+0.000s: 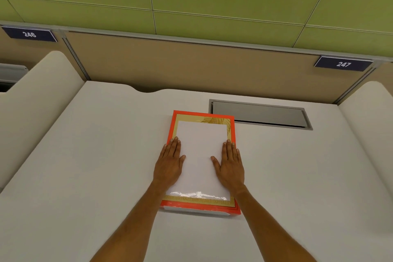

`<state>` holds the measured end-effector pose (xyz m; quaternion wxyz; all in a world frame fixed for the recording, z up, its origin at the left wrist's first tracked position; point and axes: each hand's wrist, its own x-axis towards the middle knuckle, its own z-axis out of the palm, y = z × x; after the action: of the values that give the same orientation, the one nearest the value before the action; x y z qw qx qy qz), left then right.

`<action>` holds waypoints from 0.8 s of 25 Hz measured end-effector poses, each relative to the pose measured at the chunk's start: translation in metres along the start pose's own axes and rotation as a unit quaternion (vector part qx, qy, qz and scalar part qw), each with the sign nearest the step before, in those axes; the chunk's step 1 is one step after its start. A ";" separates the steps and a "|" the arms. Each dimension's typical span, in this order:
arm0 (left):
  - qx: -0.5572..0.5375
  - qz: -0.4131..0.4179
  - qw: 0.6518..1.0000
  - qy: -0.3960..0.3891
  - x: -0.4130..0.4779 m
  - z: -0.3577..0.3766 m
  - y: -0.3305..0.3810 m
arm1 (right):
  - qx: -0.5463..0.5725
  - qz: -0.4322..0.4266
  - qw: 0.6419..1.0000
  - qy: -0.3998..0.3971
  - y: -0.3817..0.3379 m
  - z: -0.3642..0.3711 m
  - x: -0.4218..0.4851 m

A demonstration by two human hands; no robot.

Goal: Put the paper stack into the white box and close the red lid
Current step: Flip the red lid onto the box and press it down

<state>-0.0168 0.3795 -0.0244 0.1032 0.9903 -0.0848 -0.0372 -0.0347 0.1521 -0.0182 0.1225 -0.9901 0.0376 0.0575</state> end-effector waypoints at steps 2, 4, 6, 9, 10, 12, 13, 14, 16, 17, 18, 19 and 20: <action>0.002 0.000 1.000 -0.008 0.000 0.001 -0.002 | -0.001 0.001 1.000 -0.005 -0.001 -0.002 -0.002; 0.007 0.004 1.000 -0.002 0.000 0.001 -0.003 | -0.012 0.001 1.000 -0.004 -0.002 -0.003 -0.003; 0.013 0.009 1.000 -0.002 0.001 0.001 -0.003 | -0.016 0.000 1.000 -0.011 -0.003 -0.005 -0.002; 0.013 0.006 1.000 -0.004 -0.001 0.001 -0.003 | -0.015 -0.001 1.000 -0.011 -0.003 -0.006 -0.004; 0.015 0.004 1.000 -0.003 -0.001 0.000 -0.002 | -0.012 -0.001 1.000 -0.009 -0.003 -0.007 -0.004; 0.014 0.002 1.000 -0.009 0.000 -0.001 -0.001 | -0.006 0.000 1.000 -0.002 -0.004 -0.007 -0.005; 0.021 0.002 1.000 -0.006 0.001 -0.001 0.000 | -0.004 -0.001 1.000 0.004 -0.003 -0.006 -0.005; 0.027 0.000 1.000 -0.003 0.000 -0.001 0.002 | -0.003 0.001 1.000 0.003 -0.002 -0.006 -0.005; 0.027 -0.007 1.000 0.010 -0.001 -0.002 0.010 | 0.004 0.003 1.000 -0.003 -0.001 -0.008 -0.004; 0.022 -0.011 1.000 0.019 0.001 -0.002 0.014 | 0.013 0.006 1.000 0.001 0.000 -0.009 -0.002; 0.007 -0.012 1.000 0.023 0.000 -0.003 0.023 | 0.025 0.002 1.000 0.006 0.001 -0.013 -0.004; -0.002 -0.012 0.999 0.034 0.000 -0.002 0.032 | 0.027 0.000 0.999 0.017 0.006 -0.014 -0.004; -0.018 -0.016 0.999 0.042 0.002 -0.004 0.044 | 0.028 0.000 0.999 0.021 0.015 -0.020 -0.005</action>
<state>-0.0215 0.3371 -0.0110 0.1236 0.9903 -0.0637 0.0016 -0.0394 0.1333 -0.0020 0.1493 -0.9873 0.0414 0.0356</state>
